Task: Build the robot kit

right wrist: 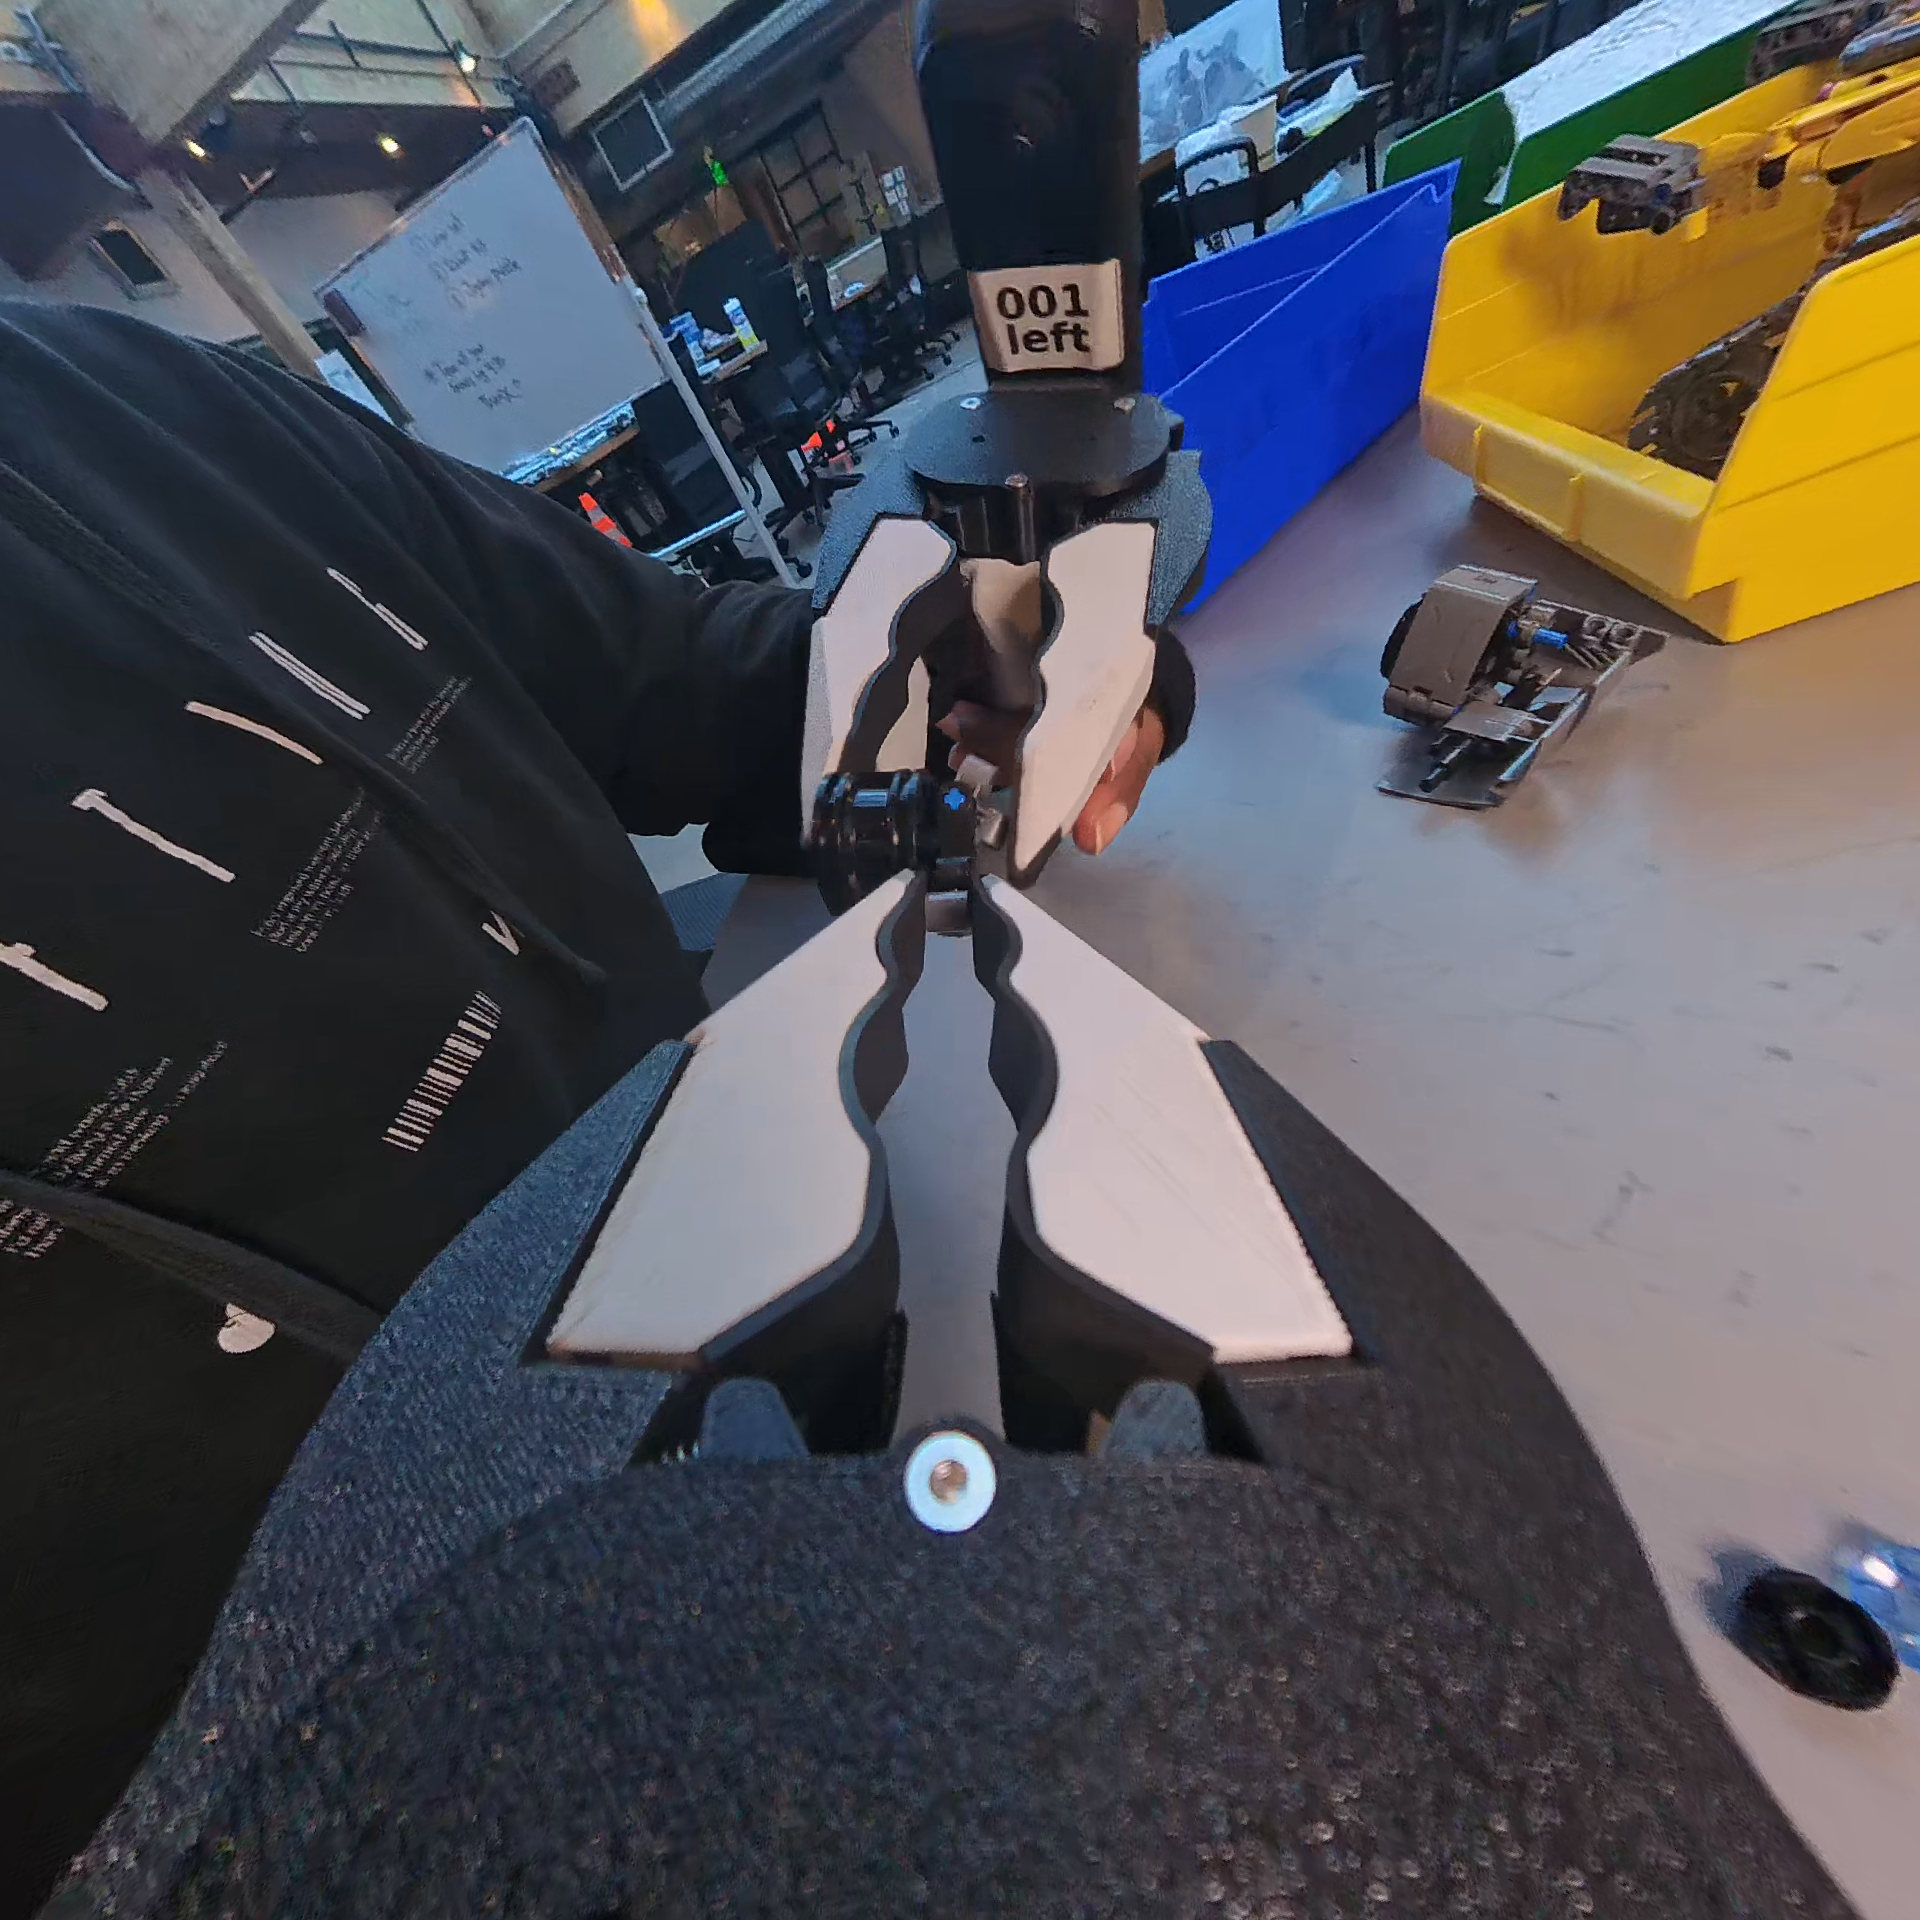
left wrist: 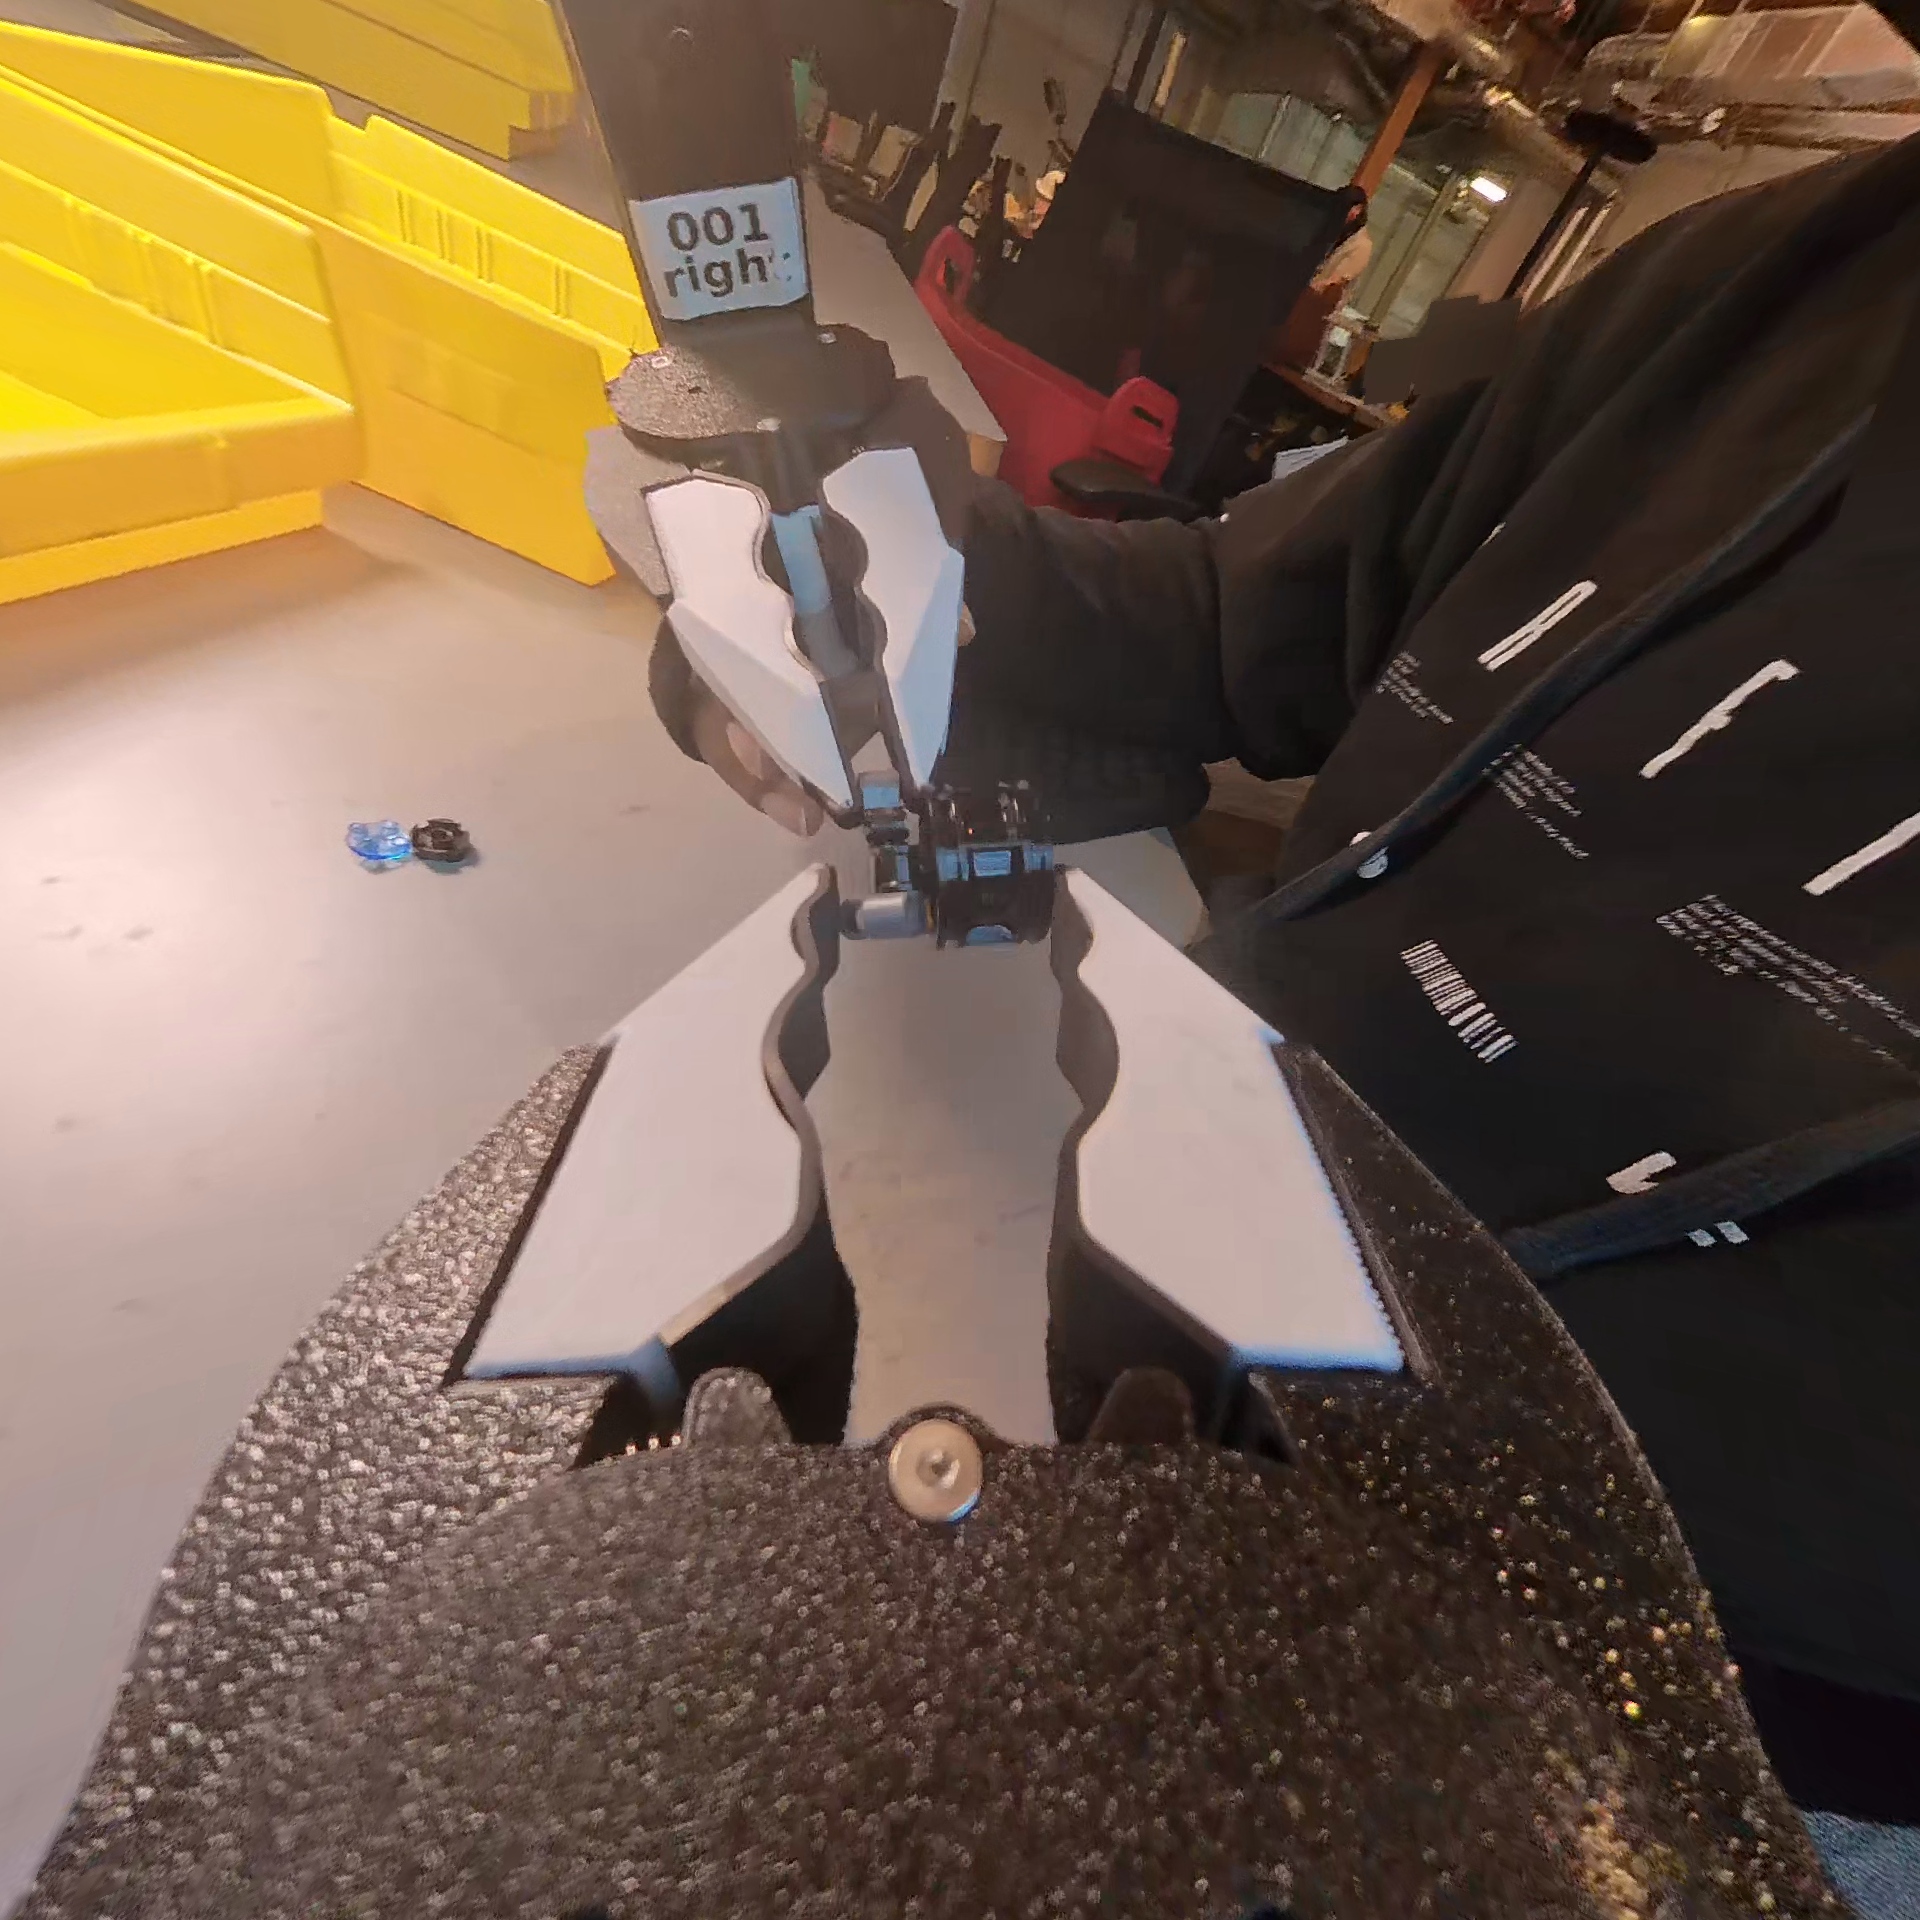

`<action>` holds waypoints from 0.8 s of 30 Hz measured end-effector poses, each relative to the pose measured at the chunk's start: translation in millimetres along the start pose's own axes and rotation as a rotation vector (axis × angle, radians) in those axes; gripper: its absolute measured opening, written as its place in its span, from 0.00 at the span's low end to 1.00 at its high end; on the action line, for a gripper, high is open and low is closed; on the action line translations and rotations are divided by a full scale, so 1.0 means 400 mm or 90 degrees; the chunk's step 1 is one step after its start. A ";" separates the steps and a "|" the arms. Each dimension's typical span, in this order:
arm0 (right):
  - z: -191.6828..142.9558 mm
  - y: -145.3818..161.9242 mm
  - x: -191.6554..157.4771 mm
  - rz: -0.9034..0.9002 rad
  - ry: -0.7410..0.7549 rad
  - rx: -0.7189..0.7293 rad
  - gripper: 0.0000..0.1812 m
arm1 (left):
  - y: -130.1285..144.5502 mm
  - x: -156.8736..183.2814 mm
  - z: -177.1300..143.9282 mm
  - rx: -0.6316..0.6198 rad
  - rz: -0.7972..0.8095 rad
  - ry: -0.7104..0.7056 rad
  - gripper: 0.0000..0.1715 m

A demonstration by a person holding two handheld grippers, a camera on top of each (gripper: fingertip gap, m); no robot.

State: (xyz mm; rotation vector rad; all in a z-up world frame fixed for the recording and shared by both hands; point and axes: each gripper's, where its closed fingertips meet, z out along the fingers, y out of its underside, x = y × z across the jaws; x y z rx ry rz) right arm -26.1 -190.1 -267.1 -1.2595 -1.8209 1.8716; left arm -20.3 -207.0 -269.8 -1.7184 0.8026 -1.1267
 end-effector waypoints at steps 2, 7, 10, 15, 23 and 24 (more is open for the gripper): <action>0.001 -0.001 -0.002 0.001 -0.002 0.001 0.04 | 0.002 0.011 0.007 0.005 -0.016 0.027 0.22; -0.008 -0.013 0.012 0.003 0.023 0.014 0.04 | -0.018 -0.007 0.002 0.027 0.006 -0.016 0.23; -0.017 -0.017 0.031 0.006 0.051 0.018 0.04 | -0.034 -0.040 -0.013 0.040 0.044 -0.089 0.23; -0.020 -0.020 0.036 0.003 0.060 0.023 0.04 | -0.043 -0.048 -0.020 0.039 0.088 -0.131 0.22; -0.015 -0.023 0.014 -0.036 0.044 0.018 0.04 | -0.048 -0.026 -0.020 0.043 0.104 -0.108 0.22; -0.014 -0.022 0.010 -0.039 0.039 0.017 0.04 | -0.047 -0.023 -0.019 0.042 0.101 -0.101 0.22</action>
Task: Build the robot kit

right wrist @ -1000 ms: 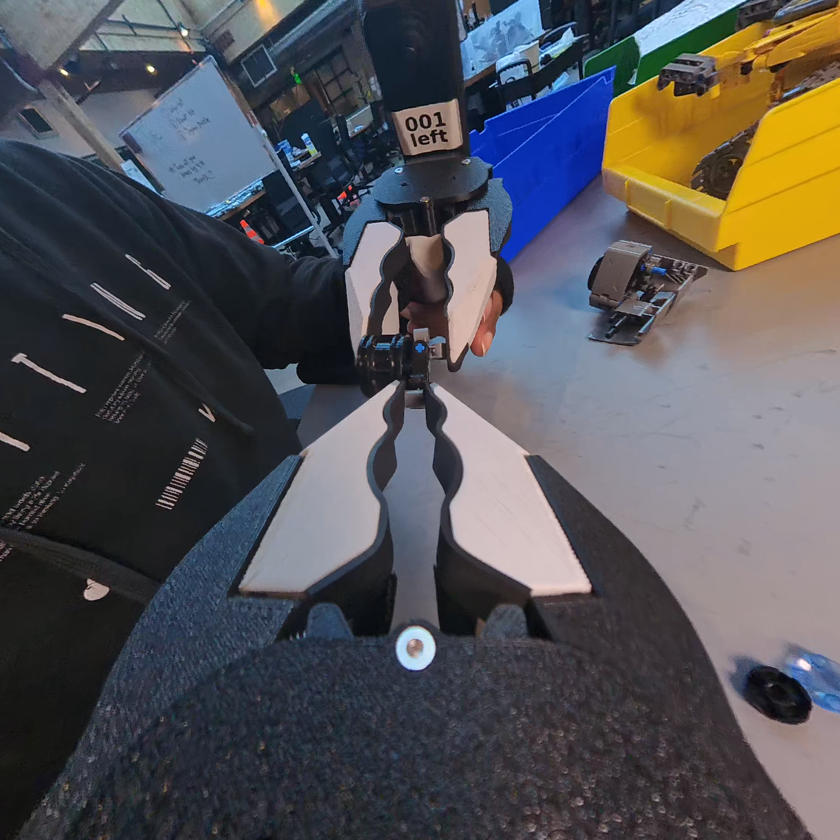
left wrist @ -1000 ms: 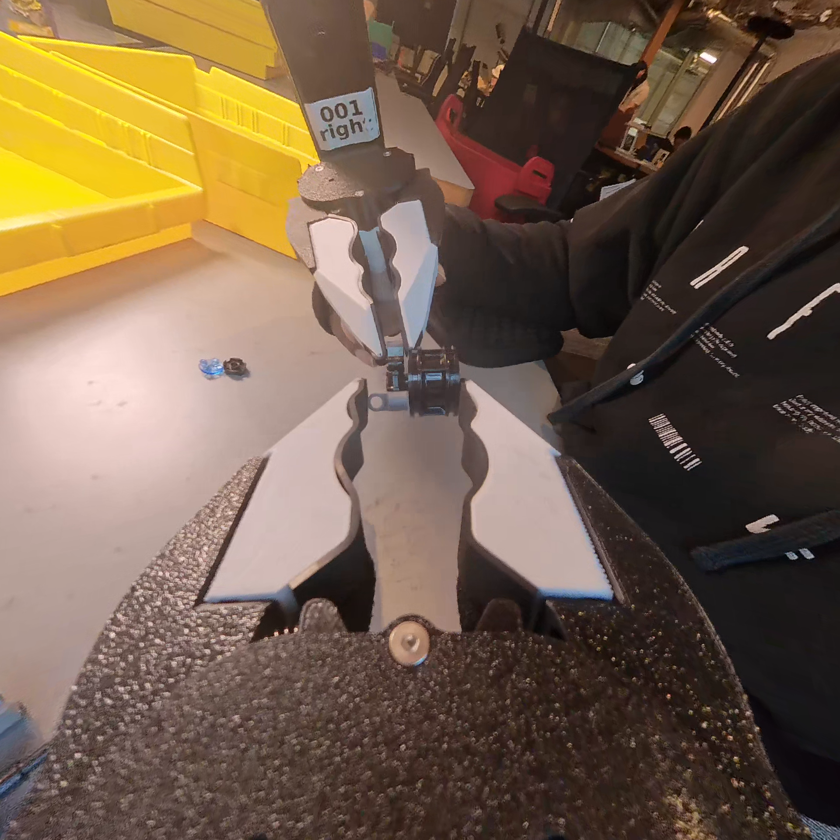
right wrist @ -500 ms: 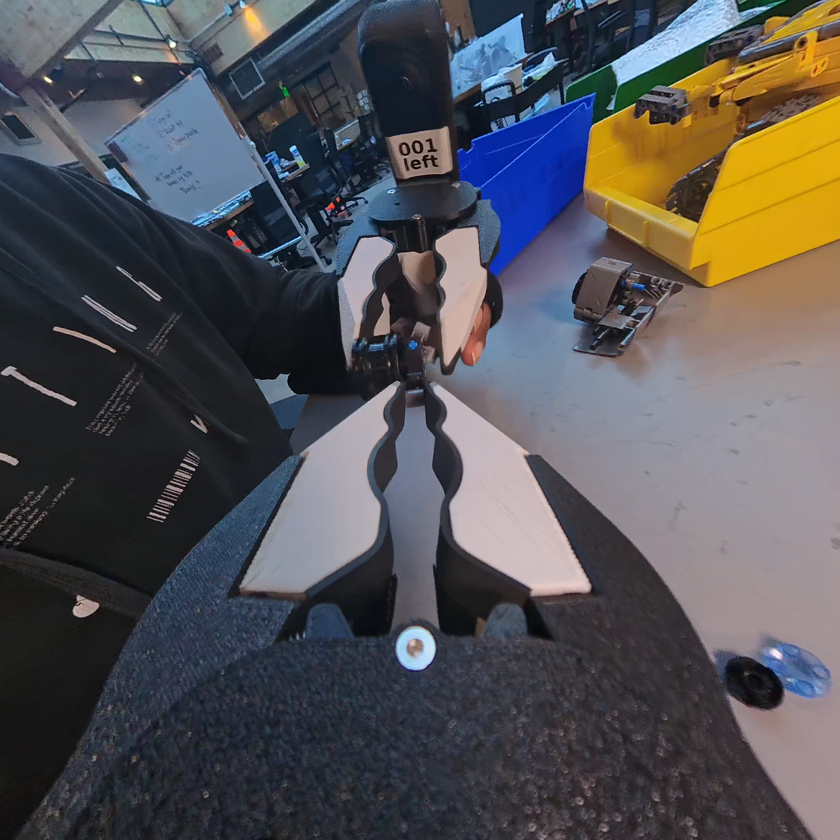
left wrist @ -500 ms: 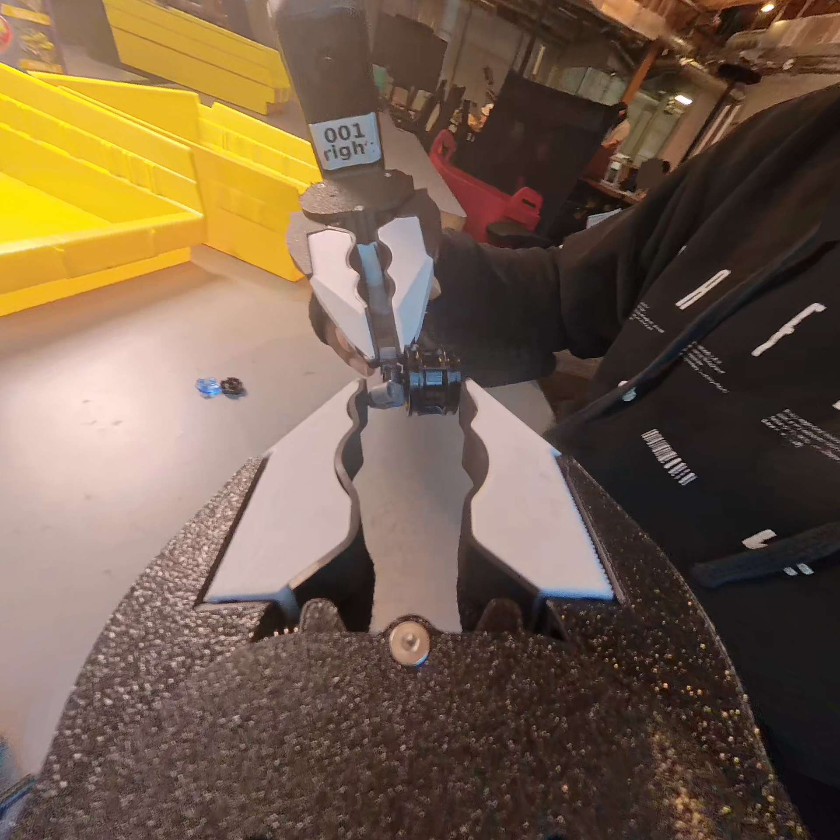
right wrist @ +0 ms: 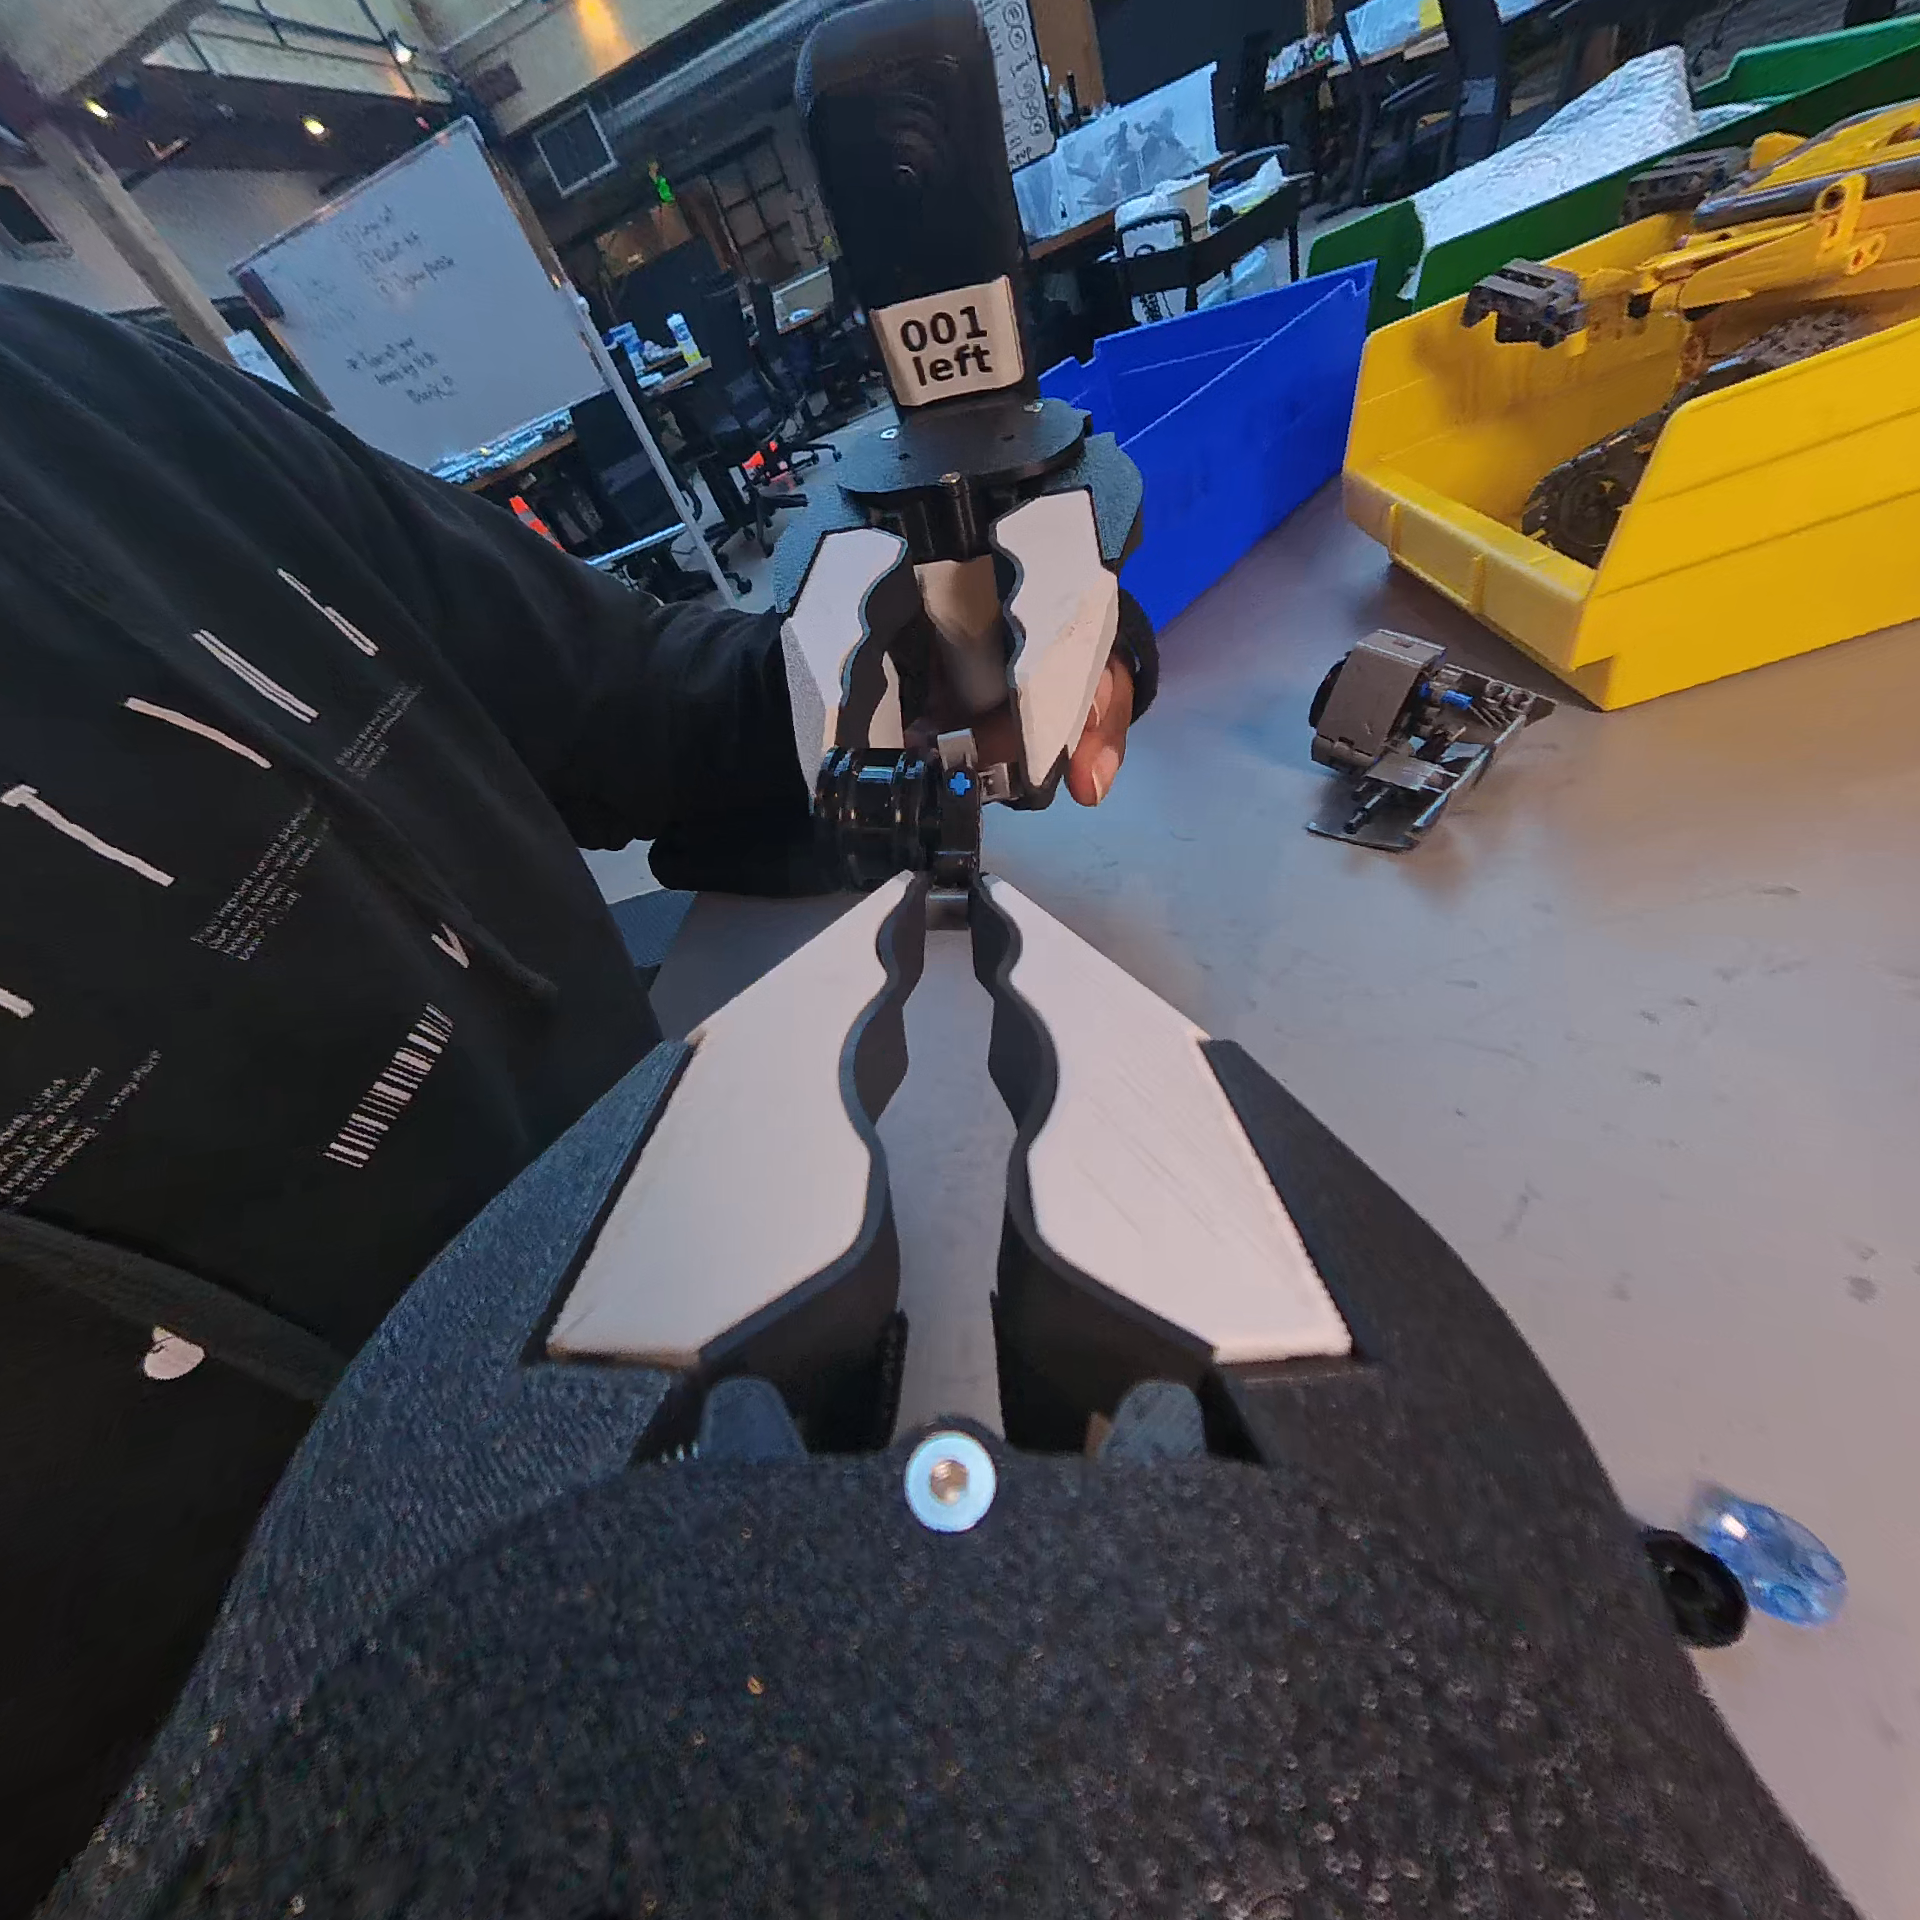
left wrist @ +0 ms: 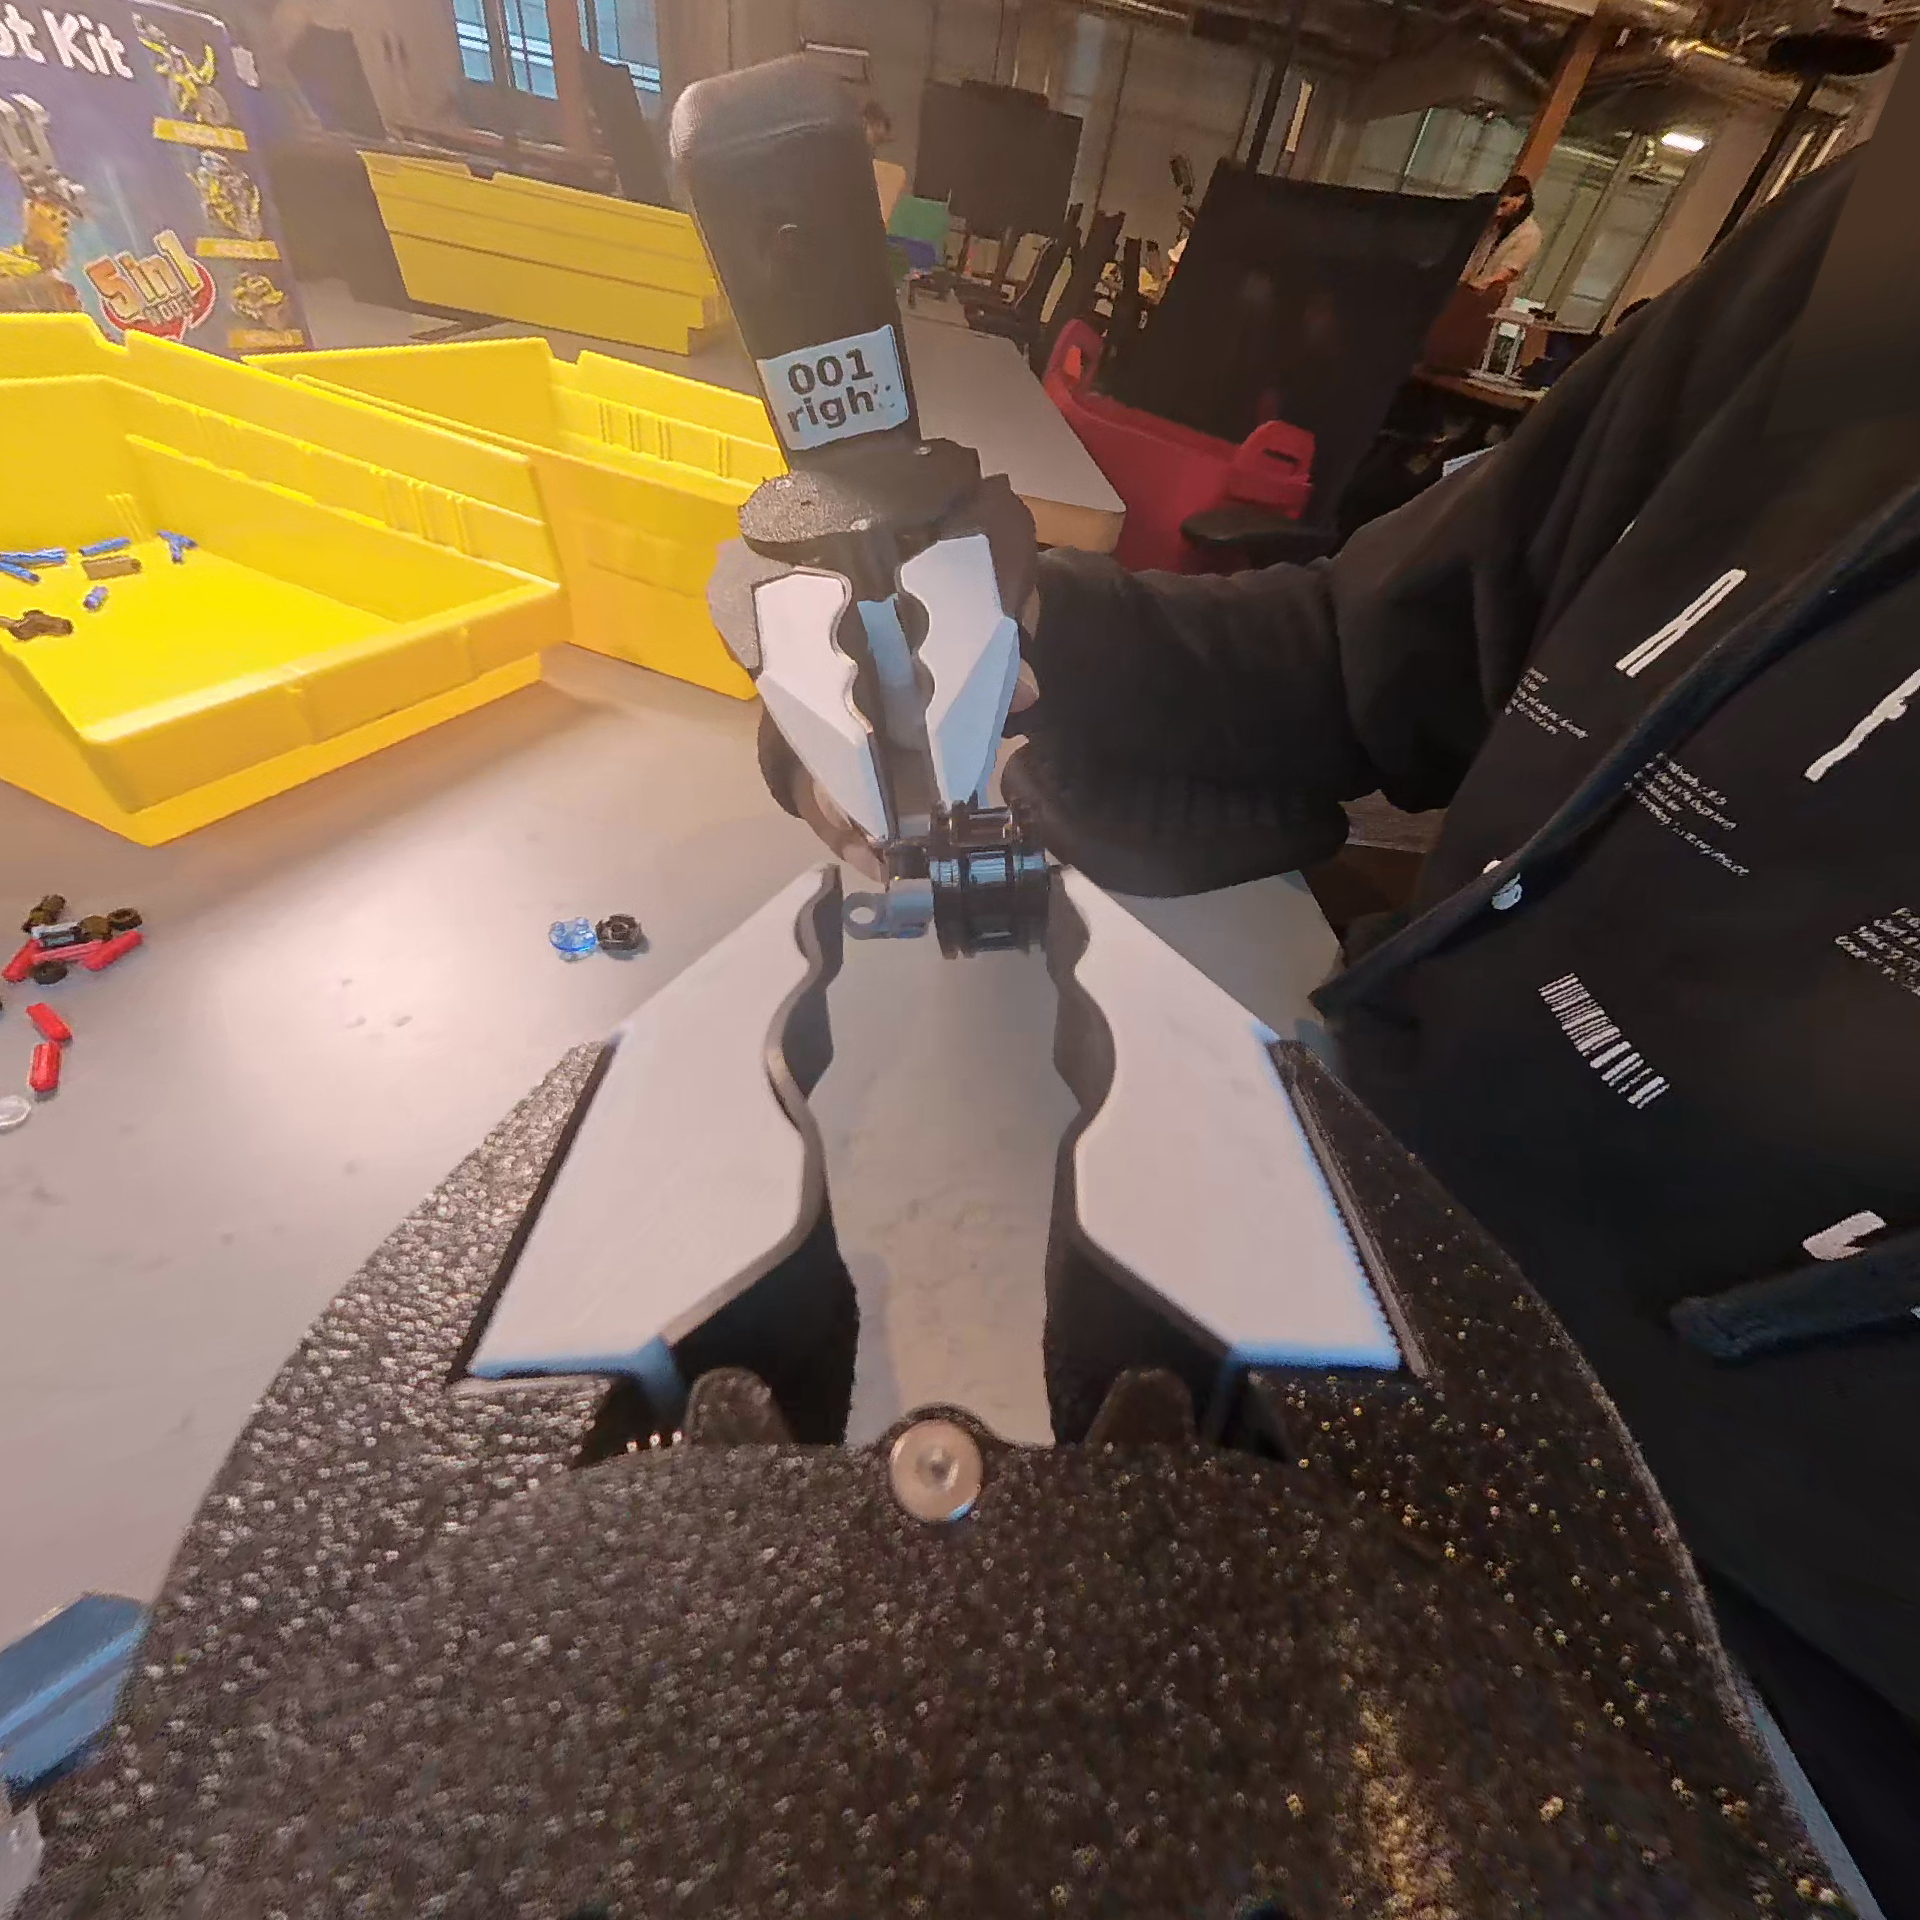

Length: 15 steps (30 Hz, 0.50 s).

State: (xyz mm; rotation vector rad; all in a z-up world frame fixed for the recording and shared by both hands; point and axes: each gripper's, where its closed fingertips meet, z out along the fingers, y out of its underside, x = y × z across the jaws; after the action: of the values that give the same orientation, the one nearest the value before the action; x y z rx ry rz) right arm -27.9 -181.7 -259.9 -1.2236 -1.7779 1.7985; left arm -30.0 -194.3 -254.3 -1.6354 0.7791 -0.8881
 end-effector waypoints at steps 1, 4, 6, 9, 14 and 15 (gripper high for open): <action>0.001 0.002 -0.003 -0.006 -0.002 -0.003 0.04 | 0.000 0.003 0.000 0.000 -0.004 0.006 0.22; 0.002 0.003 -0.009 -0.014 -0.008 -0.006 0.04 | -0.001 0.009 0.000 0.006 -0.015 0.021 0.22; 0.001 0.001 -0.011 -0.014 -0.011 -0.004 0.04 | -0.004 0.010 0.000 0.010 -0.020 0.026 0.22; 0.002 0.003 -0.015 -0.022 -0.013 -0.007 0.04 | -0.003 0.015 0.000 0.010 -0.024 0.034 0.22; 0.003 0.001 -0.021 -0.027 -0.017 -0.007 0.04 | 0.002 0.024 0.003 0.008 -0.036 0.055 0.23; 0.003 0.001 -0.022 -0.028 -0.019 -0.006 0.04 | 0.004 0.027 0.004 0.006 -0.037 0.059 0.23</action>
State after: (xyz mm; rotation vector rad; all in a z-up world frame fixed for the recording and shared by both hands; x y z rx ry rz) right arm -23.7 -188.9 -257.4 -1.1585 -1.8174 1.7954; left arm -23.2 -202.9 -254.2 -1.6242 0.7933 -1.0130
